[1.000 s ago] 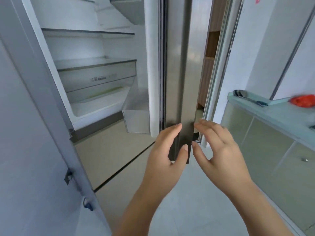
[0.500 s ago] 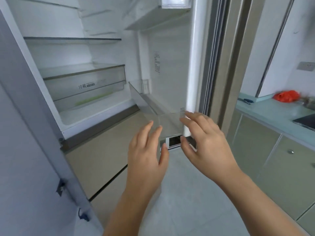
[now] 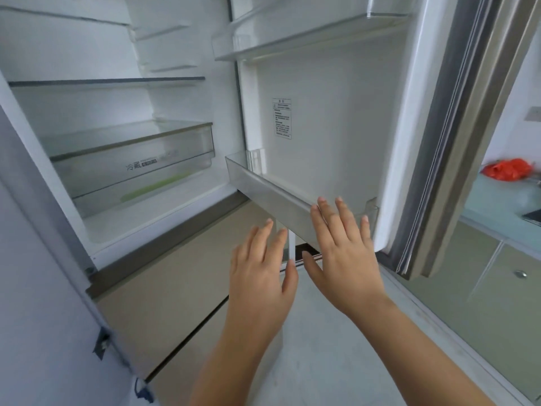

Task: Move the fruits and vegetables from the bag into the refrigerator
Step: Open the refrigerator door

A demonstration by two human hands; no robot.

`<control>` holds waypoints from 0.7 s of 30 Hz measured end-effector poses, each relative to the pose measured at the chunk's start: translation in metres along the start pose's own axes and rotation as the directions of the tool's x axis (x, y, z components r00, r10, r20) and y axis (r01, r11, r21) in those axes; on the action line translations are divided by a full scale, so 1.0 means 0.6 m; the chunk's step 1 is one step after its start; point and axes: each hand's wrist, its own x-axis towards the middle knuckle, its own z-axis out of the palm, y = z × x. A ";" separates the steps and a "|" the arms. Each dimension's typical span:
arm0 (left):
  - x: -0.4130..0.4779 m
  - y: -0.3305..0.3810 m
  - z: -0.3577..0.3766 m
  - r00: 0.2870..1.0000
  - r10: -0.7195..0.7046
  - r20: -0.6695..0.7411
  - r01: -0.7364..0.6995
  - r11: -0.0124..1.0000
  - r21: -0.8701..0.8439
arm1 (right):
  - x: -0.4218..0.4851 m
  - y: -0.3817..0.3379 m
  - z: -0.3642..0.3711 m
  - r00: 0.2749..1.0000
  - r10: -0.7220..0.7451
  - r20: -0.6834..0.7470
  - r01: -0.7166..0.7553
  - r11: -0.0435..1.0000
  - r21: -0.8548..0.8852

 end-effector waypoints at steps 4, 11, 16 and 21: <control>0.041 0.022 0.053 0.999 0.035 0.036 -0.034 0.999 -0.035 | 0.007 0.062 0.001 1.000 0.002 -0.001 -0.002 1.000 -0.017; 0.123 0.071 0.155 0.988 0.142 0.068 -0.134 0.986 -0.103 | 0.023 0.182 0.012 0.997 0.073 0.016 -0.073 0.997 -0.006; 0.190 0.103 0.227 0.972 0.222 0.077 -0.215 0.972 -0.091 | 0.049 0.265 0.030 0.991 0.131 0.006 -0.131 0.991 -0.015; 0.241 0.120 0.301 0.964 0.234 0.128 -0.229 0.972 -0.053 | 0.078 0.336 0.059 0.989 0.148 -0.013 -0.148 0.987 -0.062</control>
